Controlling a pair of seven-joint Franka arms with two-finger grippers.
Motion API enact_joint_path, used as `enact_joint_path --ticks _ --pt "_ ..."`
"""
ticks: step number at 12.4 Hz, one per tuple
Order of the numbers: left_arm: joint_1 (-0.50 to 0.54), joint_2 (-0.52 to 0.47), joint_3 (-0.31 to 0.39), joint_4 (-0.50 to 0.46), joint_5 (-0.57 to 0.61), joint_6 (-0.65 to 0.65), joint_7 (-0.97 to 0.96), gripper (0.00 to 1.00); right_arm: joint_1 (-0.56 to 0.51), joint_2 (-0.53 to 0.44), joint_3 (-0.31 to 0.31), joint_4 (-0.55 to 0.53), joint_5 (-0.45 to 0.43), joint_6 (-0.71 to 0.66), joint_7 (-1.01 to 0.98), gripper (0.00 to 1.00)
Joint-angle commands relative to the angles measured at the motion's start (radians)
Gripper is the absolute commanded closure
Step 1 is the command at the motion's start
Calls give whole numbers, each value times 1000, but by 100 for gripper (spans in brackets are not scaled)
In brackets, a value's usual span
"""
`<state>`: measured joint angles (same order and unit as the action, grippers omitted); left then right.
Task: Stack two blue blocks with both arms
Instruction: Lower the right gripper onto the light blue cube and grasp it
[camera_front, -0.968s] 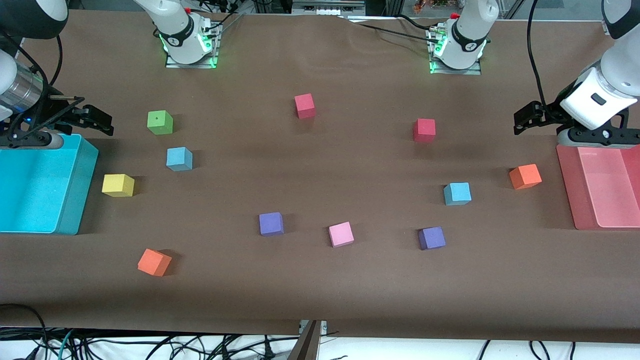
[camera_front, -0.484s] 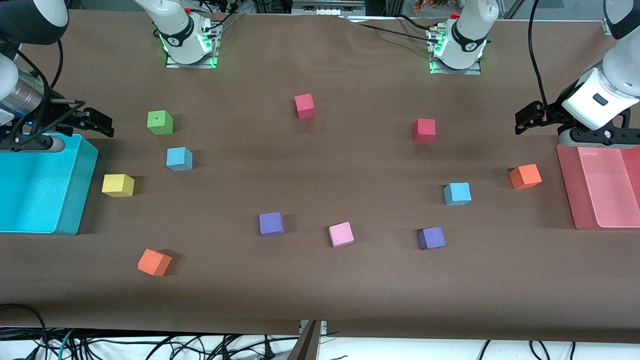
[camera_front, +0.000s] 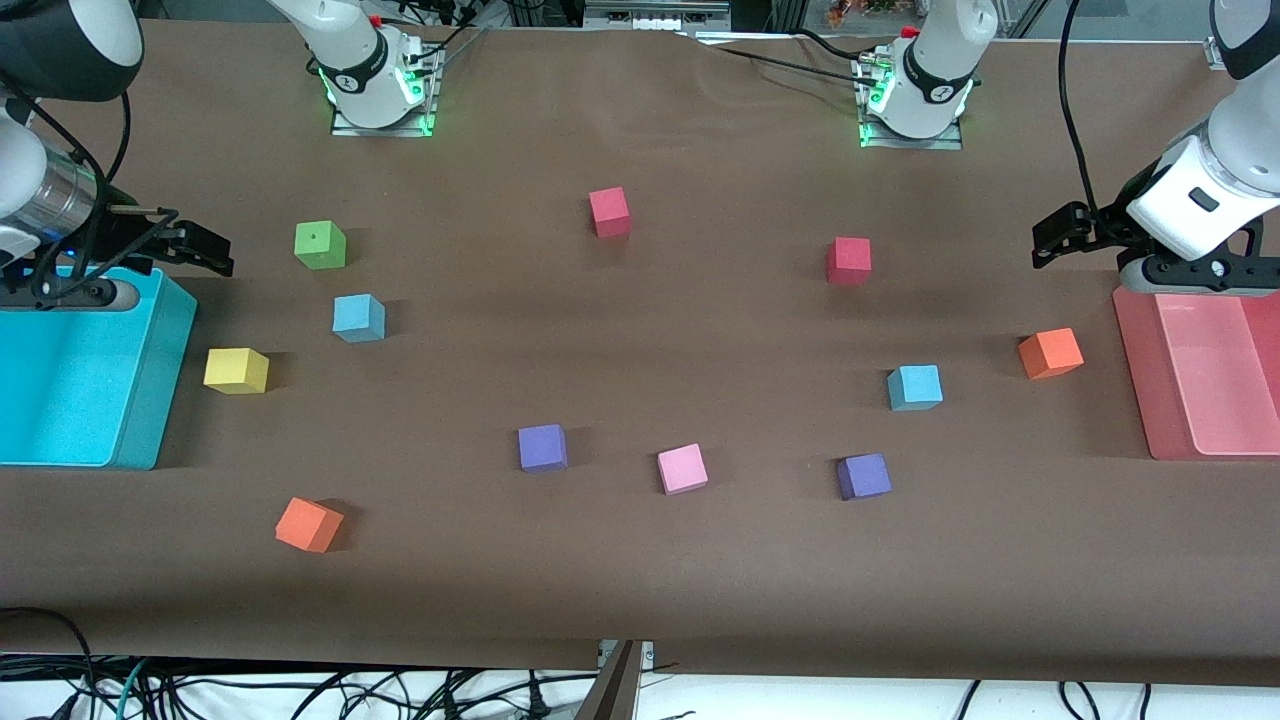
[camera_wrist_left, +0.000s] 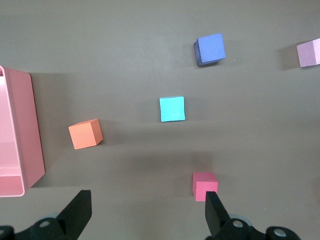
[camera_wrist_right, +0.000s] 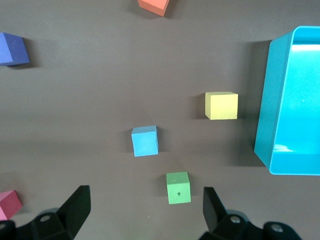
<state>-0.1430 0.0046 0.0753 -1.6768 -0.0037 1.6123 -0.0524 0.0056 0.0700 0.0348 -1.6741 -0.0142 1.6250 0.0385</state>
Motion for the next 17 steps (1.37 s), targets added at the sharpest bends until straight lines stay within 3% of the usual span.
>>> enact_joint_path --ticks 1,2,4,7,12,14,17 --pt "-13 2 8 17 27 -15 11 0 5 45 2 5 10 -86 -29 1" --pt "-15 2 6 15 27 -14 5 0 5 63 2 -9 10 -115 -49 1" --pt "-18 2 8 19 27 -17 9 0 5 66 2 -112 8 -35 -52 1" --pt "-20 3 6 12 27 -15 6 0 8 53 5 -326 8 216 -51 1" --pt "-18 8 8 12 27 -15 14 0 59 83 10 -573 10 646 -51 1" --pt "-20 8 8 15 27 -15 13 0 59 140 8 -598 4 749 -55 1" --pt "-30 11 8 19 27 -15 3 0 59 178 8 -601 3 759 -55 1"
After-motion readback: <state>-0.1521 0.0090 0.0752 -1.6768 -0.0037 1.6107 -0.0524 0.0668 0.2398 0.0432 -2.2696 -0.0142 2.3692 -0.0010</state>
